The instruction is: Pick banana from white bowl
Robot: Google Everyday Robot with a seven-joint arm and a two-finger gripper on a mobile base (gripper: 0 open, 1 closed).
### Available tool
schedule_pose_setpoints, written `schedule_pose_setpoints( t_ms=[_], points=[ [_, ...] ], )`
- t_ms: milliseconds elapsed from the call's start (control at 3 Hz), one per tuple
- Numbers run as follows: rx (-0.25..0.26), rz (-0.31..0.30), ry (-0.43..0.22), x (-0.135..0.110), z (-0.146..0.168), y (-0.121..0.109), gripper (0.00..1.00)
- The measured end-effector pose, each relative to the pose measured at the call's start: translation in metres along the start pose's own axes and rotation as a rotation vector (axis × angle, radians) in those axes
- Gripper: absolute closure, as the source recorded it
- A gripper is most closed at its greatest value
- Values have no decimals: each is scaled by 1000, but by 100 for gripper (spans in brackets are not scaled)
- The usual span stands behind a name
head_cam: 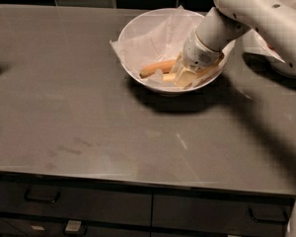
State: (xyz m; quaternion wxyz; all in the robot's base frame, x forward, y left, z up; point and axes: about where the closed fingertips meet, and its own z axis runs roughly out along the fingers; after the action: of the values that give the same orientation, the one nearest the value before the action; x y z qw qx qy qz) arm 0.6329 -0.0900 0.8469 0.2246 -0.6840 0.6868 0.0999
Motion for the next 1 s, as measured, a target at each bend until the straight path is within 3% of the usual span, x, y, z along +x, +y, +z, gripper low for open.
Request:
schedule_pose_setpoints(
  t_ms=[667,1000],
  points=[
    [62,-39,-58,-19,-38,-1,100],
    [43,-63,-138,-30,-57,4,100]
  ],
)
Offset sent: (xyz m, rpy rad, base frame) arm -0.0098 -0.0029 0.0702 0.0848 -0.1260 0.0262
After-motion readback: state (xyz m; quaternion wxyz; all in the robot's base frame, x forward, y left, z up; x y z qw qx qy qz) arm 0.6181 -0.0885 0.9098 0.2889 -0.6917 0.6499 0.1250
